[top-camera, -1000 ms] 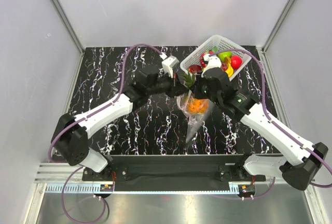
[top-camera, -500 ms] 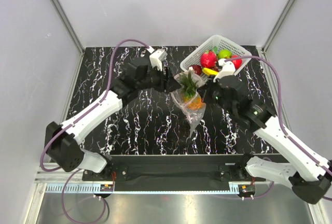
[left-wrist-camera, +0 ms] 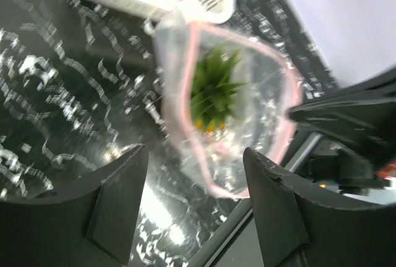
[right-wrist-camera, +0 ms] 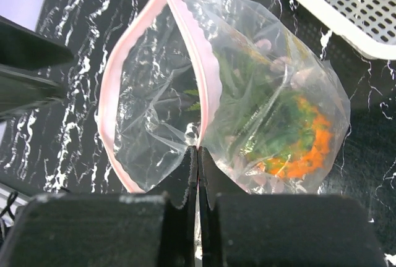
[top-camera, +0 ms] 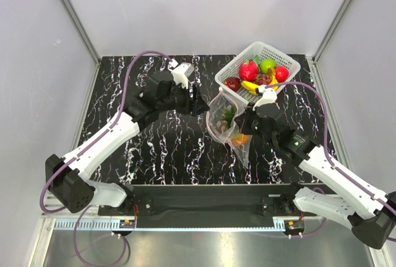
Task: Place the food in the zip-top bag and seal the zipper
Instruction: Adjust the zipper food storage bag at the center of the board.
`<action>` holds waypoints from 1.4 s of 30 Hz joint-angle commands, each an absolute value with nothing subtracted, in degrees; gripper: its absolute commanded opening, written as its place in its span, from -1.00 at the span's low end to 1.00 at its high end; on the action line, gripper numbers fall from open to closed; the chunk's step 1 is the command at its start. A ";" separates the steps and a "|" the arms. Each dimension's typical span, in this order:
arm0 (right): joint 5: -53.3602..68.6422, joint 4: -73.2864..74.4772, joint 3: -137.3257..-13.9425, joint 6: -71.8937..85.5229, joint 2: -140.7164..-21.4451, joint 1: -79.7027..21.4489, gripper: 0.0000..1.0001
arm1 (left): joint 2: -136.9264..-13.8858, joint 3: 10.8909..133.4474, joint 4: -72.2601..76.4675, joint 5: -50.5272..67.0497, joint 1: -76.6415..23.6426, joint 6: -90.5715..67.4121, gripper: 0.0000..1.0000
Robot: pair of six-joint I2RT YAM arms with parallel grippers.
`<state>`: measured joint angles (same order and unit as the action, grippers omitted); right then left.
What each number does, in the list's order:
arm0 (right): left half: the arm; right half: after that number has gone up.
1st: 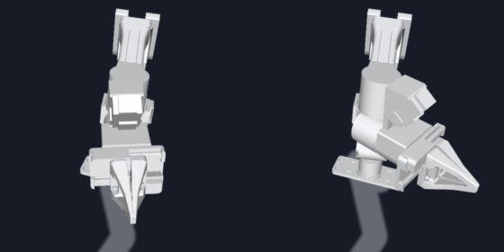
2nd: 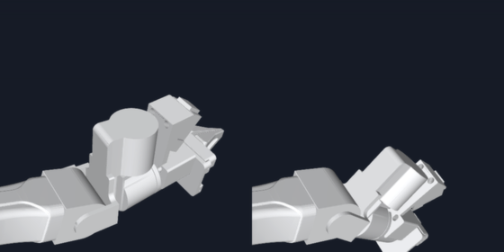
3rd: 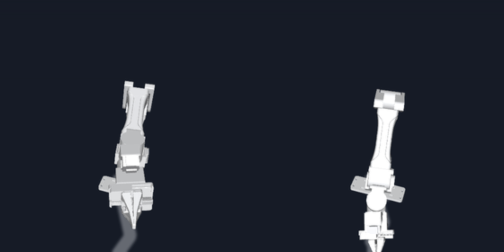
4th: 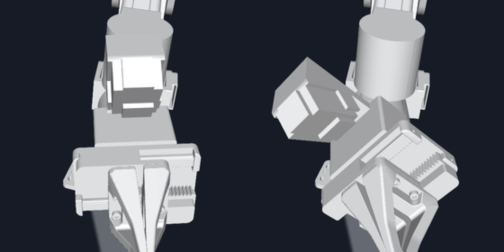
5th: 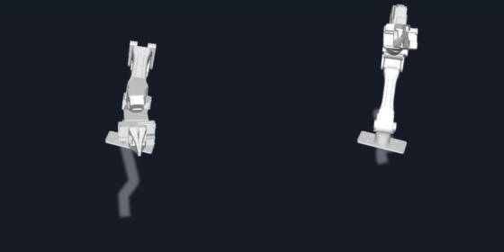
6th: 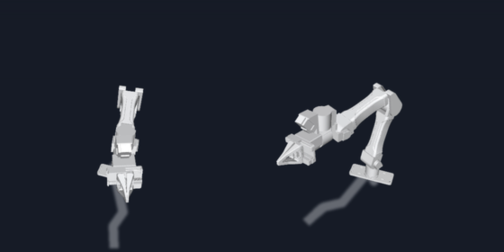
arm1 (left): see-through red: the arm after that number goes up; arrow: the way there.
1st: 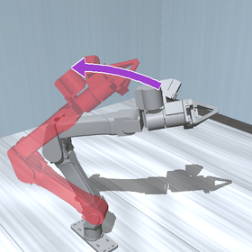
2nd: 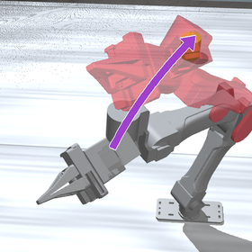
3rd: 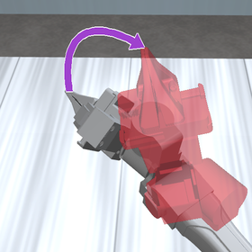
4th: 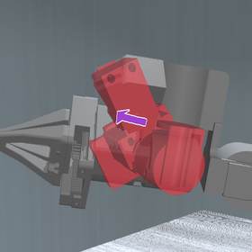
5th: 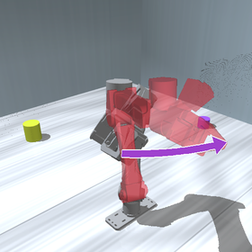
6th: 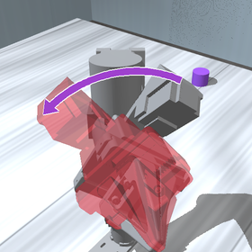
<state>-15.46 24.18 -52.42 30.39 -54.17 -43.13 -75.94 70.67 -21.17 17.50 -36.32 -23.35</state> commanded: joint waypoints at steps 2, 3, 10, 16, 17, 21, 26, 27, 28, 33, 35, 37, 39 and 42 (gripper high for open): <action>-16.17 20.91 -52.65 30.94 -51.86 -43.51 -1.00 | -76.46 70.32 -25.40 12.39 -36.30 -22.41 0.38; -16.17 20.92 -52.65 30.76 -51.86 -43.51 -1.00 | -76.38 69.96 -25.14 13.18 -36.39 -22.76 0.38; -16.00 21.01 -52.82 31.02 -51.77 -43.51 -1.00 | -79.35 70.05 -22.06 14.76 -37.53 -25.31 0.35; -15.65 20.66 -53.96 31.11 -52.64 -43.51 -1.00 | -83.66 73.73 -22.67 14.77 -39.81 -25.84 -0.22; -15.38 20.48 -54.23 31.03 -52.82 -43.51 -1.00 | -84.19 74.44 -22.85 14.77 -39.90 -25.93 -0.36; -13.72 20.04 -55.72 30.67 -54.58 -43.51 -1.00 | -86.65 76.28 -22.15 16.52 -40.43 -26.72 -0.85; -12.39 19.51 -58.62 30.32 -57.21 -43.42 -1.00 | -85.52 80.67 -27.23 11.88 -36.94 -23.56 -1.00; -12.39 19.86 -59.41 29.80 -57.56 -43.50 -1.00 | -84.82 81.47 -30.03 11.43 -35.35 -22.95 -1.00; -12.39 20.21 -61.07 29.53 -58.70 -43.42 -1.00 | -83.34 84.35 -31.80 10.73 -34.03 -21.29 -1.00; -10.46 22.59 -65.21 28.39 -63.27 -43.51 -1.00 | -84.19 99.21 -47.25 3.69 -32.08 -16.26 -1.00; -9.93 21.19 -64.08 29.00 -64.25 -43.51 -1.00 | -84.82 100.90 -48.43 3.26 -33.22 -16.00 -1.00; -9.41 19.69 -61.28 29.97 -63.99 -43.51 -1.00 | -84.55 98.63 -46.76 2.29 -34.45 -15.73 -1.00; -9.58 18.29 -59.42 30.84 -63.55 -43.51 -0.70 | -84.38 94.15 -43.88 1.58 -35.42 -15.99 -1.00; -12.03 18.37 -56.96 31.03 -62.84 -43.51 0.13 | -83.67 89.22 -40.44 2.11 -36.47 -16.17 -1.00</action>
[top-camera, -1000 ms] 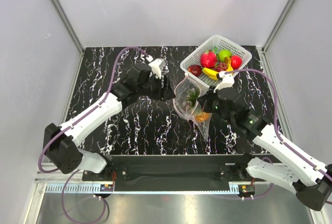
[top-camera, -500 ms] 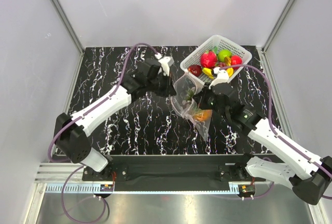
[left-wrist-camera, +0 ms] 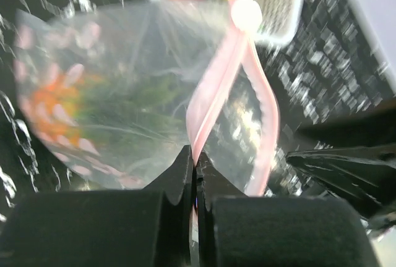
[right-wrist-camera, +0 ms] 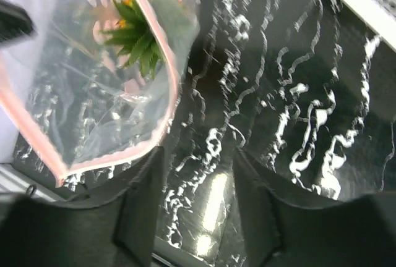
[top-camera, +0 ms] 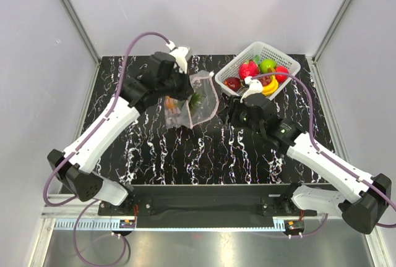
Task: Place the food in the zip-top bag and seal the zipper
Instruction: Adjust the zipper food storage bag at the center of the board.
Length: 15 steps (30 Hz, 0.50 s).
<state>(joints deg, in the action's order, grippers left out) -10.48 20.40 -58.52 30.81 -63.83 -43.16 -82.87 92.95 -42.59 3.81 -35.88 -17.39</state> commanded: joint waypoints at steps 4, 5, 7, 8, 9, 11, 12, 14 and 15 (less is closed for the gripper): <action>-15.55 22.41 -58.70 29.10 -63.63 -42.28 0.14 | -86.56 88.15 -41.92 -3.50 -39.72 -14.59 -1.00; -14.60 22.59 -59.06 28.74 -63.55 -41.41 0.12 | -87.18 88.07 -42.45 -6.21 -40.86 -14.59 -1.00; -12.49 21.89 -59.59 27.60 -63.20 -39.74 0.15 | -88.06 86.76 -42.28 -7.82 -41.57 -15.02 -1.00; -11.35 21.36 -59.76 27.51 -63.19 -37.29 0.21 | -87.89 85.97 -41.67 -8.26 -41.83 -15.20 -1.00; -8.73 21.27 -60.11 27.07 -63.37 -35.96 0.22 | -87.63 85.35 -40.53 -8.35 -41.84 -15.47 -1.00; -5.47 22.14 -61.87 25.06 -64.77 -31.14 0.24 | -86.66 84.20 -39.82 -8.96 -42.19 -15.73 -1.00; -4.67 22.67 -62.66 24.27 -65.56 -29.03 0.24 | -86.49 84.20 -40.08 -9.57 -42.36 -15.65 -1.00; -1.60 22.76 -64.51 22.16 -67.58 -23.59 0.23 | -86.05 85.25 -41.22 -12.37 -43.06 -15.21 -1.00; -0.54 22.59 -65.12 20.50 -68.54 -21.73 0.22 | -86.04 85.60 -41.92 -12.91 -43.24 -15.12 -1.00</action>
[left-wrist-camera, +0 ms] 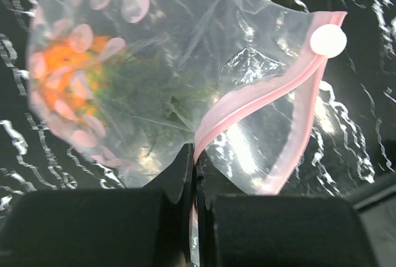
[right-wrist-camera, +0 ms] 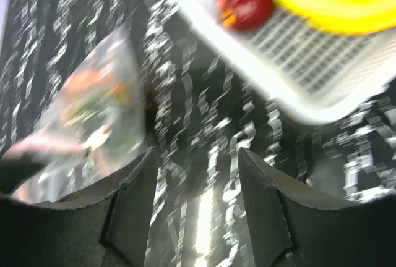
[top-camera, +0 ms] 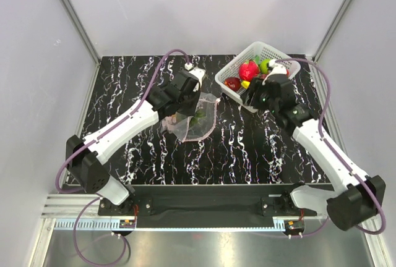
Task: Place the food in the zip-top bag and seal the zipper
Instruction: Adjust the zipper food storage bag at the center of the board.
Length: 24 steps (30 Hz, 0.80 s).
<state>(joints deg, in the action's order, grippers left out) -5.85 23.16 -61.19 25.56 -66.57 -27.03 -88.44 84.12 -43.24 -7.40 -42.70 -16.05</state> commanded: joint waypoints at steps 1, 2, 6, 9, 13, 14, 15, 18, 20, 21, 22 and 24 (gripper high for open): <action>1.30 22.15 -66.35 19.78 -70.73 -19.88 0.22 | -85.61 85.78 -42.01 -13.27 -43.42 -14.94 -1.00; 4.45 21.54 -67.23 18.91 -72.14 -17.78 0.22 | -85.34 85.96 -42.01 -13.10 -43.50 -14.94 -1.00; 5.54 21.80 -73.90 16.44 -81.10 -11.53 0.21 | -85.34 86.75 -42.01 -13.36 -44.21 -14.85 -1.00; 4.49 23.20 -80.58 15.73 -91.45 -9.41 0.35 | -85.60 87.10 -41.58 -13.45 -44.47 -14.85 -1.00; 2.64 24.26 -88.31 17.58 -100.35 -6.77 0.68 | -86.22 86.92 -41.04 -12.75 -44.65 -14.77 -1.00; 0.72 24.26 -89.72 17.40 -102.11 -6.77 0.69 | -86.22 86.92 -40.87 -12.66 -44.65 -14.85 -1.00; 0.36 24.61 -91.22 17.23 -103.78 -6.77 0.69 | -86.39 86.92 -40.78 -12.48 -44.65 -15.03 -1.00; -7.36 27.68 -99.98 16.70 -112.64 -6.68 0.66 | -86.75 85.35 -39.03 -11.25 -45.96 -15.55 -1.00; -12.71 30.14 -103.08 16.87 -115.56 -6.51 0.65 | -87.01 85.08 -38.33 -11.69 -46.58 -15.56 -1.00; -13.70 30.84 -104.31 17.22 -117.93 -6.24 0.66 | -87.19 84.82 -38.23 -11.60 -46.50 -15.47 -1.00; -14.15 31.37 -106.50 17.40 -119.08 -6.07 0.66 | -87.27 84.90 -38.06 -11.69 -46.67 -15.38 -1.00; -15.81 32.78 -108.88 18.28 -121.54 -5.80 0.74 | -87.36 84.90 -37.88 -11.43 -46.67 -15.29 -1.00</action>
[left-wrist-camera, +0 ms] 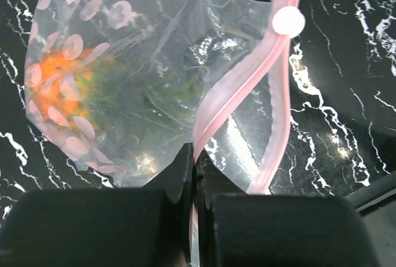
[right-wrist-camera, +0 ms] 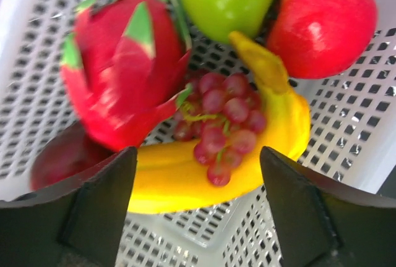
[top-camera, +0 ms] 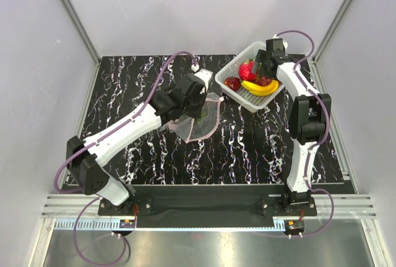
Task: Place the food in the zip-top bag and seal the zipper
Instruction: Adjust the zipper food storage bag at the center of the board, then pick up the fake fruit from the bin.
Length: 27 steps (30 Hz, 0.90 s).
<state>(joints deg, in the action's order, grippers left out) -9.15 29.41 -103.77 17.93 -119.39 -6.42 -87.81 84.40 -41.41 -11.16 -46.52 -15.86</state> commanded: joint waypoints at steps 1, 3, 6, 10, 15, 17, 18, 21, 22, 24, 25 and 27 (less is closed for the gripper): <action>-16.08 33.57 -109.77 18.28 -122.25 -5.71 0.79 | -87.28 85.08 -37.97 -10.73 -46.67 -15.38 -1.00; -17.92 35.15 -113.18 19.16 -125.22 -5.63 0.84 | -87.28 85.08 -37.79 -10.20 -46.93 -15.47 -1.00; -19.34 40.42 -116.89 21.18 -128.14 -5.45 0.81 | -87.45 84.90 -37.71 -9.76 -47.90 -15.73 -1.00; -17.06 39.03 -115.40 23.02 -130.16 -5.36 0.64 | -87.36 83.76 -37.18 -9.84 -48.95 -16.08 -1.00; -15.65 41.74 -119.79 23.55 -135.61 -5.27 0.38 | -86.84 83.15 -37.62 -10.28 -49.04 -15.65 -1.00; -14.77 41.05 -119.53 23.82 -135.27 -5.10 0.12 | -86.66 83.14 -37.79 -10.72 -49.04 -15.64 -1.00; -14.42 40.61 -118.92 23.73 -134.31 -5.10 0.05 | -86.66 83.14 -37.71 -10.81 -48.96 -15.56 -1.00; -12.66 38.85 -117.08 23.73 -130.89 -4.75 -0.27 | -86.75 83.23 -37.62 -10.64 -49.04 -15.64 -1.00; -11.26 38.06 -116.46 23.82 -129.83 -4.57 -0.33 | -86.75 83.23 -37.62 -10.46 -49.04 -15.64 -1.00; -8.98 37.36 -114.97 24.08 -126.58 -3.52 -0.43 | -86.92 83.41 -37.62 -10.37 -49.13 -15.64 -1.00; -6.88 37.01 -114.53 24.34 -125.61 -3.08 -0.45 | -86.84 83.50 -37.70 -10.46 -49.04 -15.64 -1.00; -5.72 36.65 -112.95 24.70 -122.36 -2.29 -0.46 | -86.84 83.76 -37.97 -10.63 -48.96 -15.64 -1.00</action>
